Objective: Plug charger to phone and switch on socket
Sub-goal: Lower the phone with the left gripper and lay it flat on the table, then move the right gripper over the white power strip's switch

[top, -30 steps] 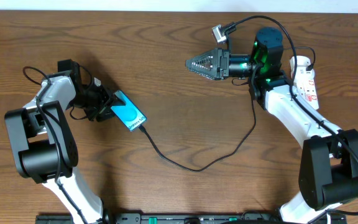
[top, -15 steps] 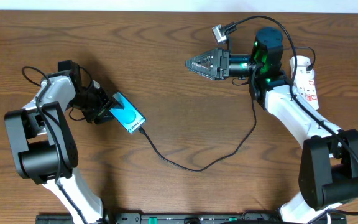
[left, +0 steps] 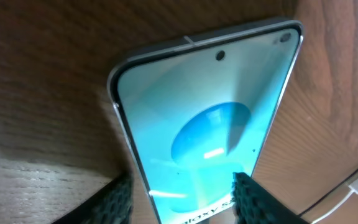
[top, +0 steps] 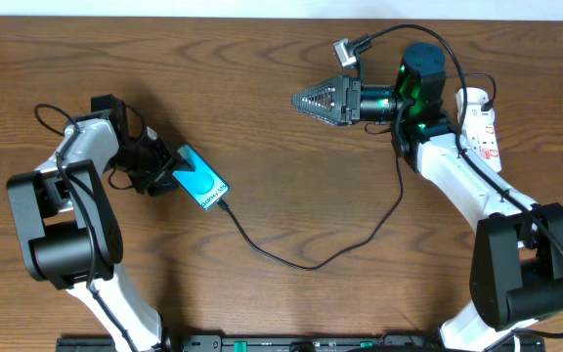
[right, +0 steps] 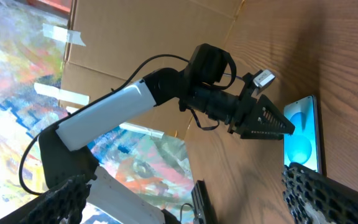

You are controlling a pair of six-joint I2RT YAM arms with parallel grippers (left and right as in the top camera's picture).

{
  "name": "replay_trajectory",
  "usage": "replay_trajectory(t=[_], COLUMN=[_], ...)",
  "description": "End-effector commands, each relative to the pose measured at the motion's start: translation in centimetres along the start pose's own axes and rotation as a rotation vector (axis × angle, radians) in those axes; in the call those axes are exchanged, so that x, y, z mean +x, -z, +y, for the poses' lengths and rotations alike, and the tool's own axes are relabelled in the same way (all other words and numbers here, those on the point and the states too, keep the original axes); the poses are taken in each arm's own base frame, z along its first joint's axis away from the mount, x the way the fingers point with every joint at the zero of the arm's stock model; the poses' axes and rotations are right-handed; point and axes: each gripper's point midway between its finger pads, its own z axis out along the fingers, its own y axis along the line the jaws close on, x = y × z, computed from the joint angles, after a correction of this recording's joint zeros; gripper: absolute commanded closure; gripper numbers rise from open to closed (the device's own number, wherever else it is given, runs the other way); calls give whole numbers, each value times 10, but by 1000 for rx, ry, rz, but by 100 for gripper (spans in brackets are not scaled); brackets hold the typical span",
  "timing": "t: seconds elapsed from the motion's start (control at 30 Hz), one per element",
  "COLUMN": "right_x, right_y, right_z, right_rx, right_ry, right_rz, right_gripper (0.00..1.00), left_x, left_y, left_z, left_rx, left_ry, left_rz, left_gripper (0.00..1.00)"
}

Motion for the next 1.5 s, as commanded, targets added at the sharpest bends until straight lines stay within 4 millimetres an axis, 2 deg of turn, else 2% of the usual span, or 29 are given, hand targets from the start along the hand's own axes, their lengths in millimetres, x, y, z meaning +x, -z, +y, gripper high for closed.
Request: replay_trajectory(t=[0.0, 0.17, 0.37, 0.5, 0.57, 0.67, 0.8, 0.93, 1.1, 1.17, 1.2, 1.3, 1.4, 1.47], right_x=[0, 0, 0, -1, -3, -8, -24, -40, -60, -60, -56, -44, -35, -34], right_y=[-3, -3, -3, -1, 7, 18, 45, 68, 92, 104, 115, 135, 160, 183], right_z=[6, 6, 6, 5, 4, 1, -12, -24, -62, -81, -97, -116, -117, -106], right_rx=[-12, -12, -12, -10, -13, -6, 37, 89, 260, 372, 482, 694, 897, 1039], right_ry=[29, 29, 36, 35, 34, 26, -13, -45, -117, -141, -161, -188, -191, -185], right_rz=[14, 13, 13, 8, 8, -10, -83, -171, -342, -393, -413, -403, -387, -400], right_gripper=[1, 1, 1, 1, 1, 1, 1, 1, 1, 1, 1, 1, 1, 1], left_x=[-1, -2, 12, 41, 63, 84, 118, 133, 129, 125, 123, 119, 114, 110], left_y=[-3, 28, 96, 154, 191, 219, 257, 270, 264, 261, 259, 255, 251, 247], left_z=[26, 6, -43, -80, -94, -103, -113, -115, -113, -112, -111, -111, -110, -109], left_rx=[-115, -77, 59, 184, 231, 270, 332, 352, 346, 340, 336, 331, 324, 318], left_ry=[17, -31, -145, -259, -328, -363, -424, -455, -426, -418, -412, -404, -394, -385], left_rz=[-18, -105, -277, -415, -525, -608, -733, -782, -758, -746, -737, -725, -709, -696], left_gripper=[42, 36, 21, 15, 9, 8, 8, 8, 8, 7, 7, 7, 7, 7])
